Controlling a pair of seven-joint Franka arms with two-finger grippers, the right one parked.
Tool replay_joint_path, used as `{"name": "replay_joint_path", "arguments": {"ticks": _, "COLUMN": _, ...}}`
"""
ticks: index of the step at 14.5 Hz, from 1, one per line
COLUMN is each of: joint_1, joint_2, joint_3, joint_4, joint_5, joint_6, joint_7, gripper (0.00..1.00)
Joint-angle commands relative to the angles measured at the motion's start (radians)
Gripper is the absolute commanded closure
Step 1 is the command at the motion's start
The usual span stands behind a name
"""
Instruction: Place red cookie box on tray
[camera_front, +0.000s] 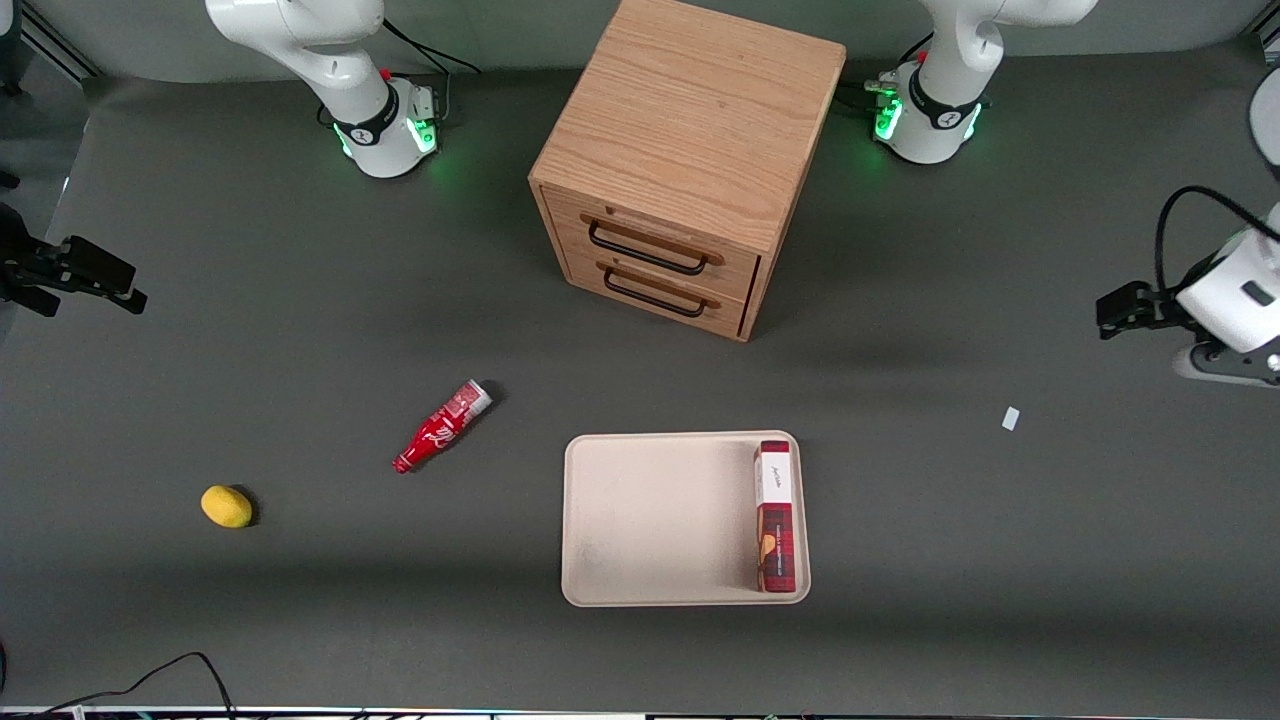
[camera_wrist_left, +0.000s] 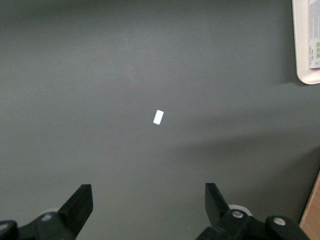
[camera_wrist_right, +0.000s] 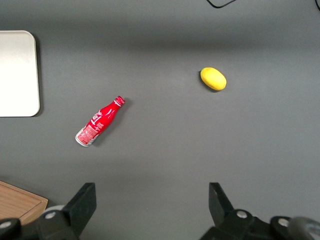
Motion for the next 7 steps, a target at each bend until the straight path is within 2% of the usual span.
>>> {"name": "replay_joint_path", "arguments": {"ticks": 1, "joint_1": 0.065, "joint_2": -0.010, "joint_3": -0.027, "joint_4": 0.021, "joint_5": 0.004, "joint_6": -0.045, "joint_7": 0.072, "gripper": 0.00}}
{"name": "replay_joint_path", "arguments": {"ticks": 4, "joint_1": 0.116, "joint_2": -0.008, "joint_3": -0.085, "joint_4": 0.042, "joint_5": 0.004, "joint_6": -0.054, "joint_7": 0.060, "gripper": 0.00}}
{"name": "replay_joint_path", "arguments": {"ticks": 7, "joint_1": 0.114, "joint_2": -0.007, "joint_3": -0.094, "joint_4": 0.042, "joint_5": -0.002, "joint_6": -0.054, "joint_7": 0.062, "gripper": 0.00}}
